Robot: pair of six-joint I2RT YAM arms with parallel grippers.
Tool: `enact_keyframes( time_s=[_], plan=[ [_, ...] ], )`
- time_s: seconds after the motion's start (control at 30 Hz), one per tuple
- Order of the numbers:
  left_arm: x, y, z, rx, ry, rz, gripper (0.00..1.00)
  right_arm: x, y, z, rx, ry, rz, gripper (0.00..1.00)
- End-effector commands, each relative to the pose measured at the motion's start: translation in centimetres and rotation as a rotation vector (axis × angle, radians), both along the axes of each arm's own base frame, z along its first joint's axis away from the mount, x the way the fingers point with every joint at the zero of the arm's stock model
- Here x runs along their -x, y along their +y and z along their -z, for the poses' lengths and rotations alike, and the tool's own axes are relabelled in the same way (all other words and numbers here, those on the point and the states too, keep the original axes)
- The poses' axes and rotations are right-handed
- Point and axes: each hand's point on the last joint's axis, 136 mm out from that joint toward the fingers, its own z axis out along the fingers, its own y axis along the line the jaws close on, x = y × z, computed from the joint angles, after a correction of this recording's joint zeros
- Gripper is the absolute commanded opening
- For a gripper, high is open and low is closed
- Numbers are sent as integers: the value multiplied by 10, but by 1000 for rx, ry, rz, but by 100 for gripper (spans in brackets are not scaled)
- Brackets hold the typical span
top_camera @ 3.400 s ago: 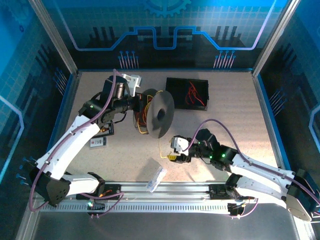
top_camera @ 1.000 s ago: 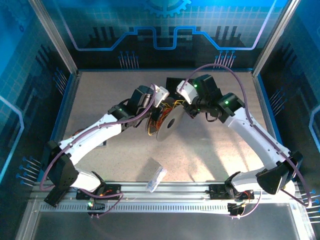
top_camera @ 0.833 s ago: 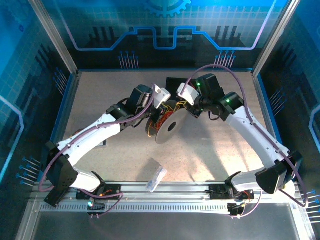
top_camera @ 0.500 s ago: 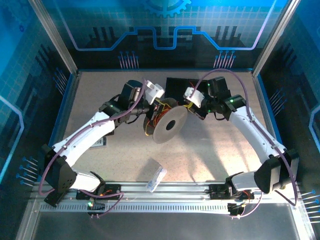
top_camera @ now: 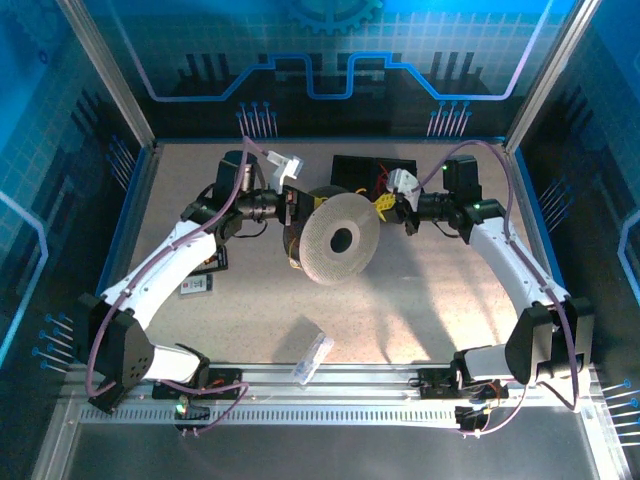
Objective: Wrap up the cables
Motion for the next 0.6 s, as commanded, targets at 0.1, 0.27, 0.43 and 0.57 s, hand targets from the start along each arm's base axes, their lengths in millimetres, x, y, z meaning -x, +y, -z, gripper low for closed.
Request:
enact_keyframes(
  time_s=[0.1, 0.27, 0.43, 0.57],
  plan=[
    [19, 12, -89, 242, -126, 57, 0, -16, -19, 33, -16, 236, 131, 0],
    [-3, 27, -97, 339, -84, -36, 0, -7, -8, 31, -166, 399, 129, 0],
    [-10, 28, -95, 351, -78, -49, 0, 11, 2, 24, -281, 472, 67, 0],
    [-11, 28, -96, 363, -75, -40, 0, 28, 12, 14, -336, 512, -17, 0]
  ],
)
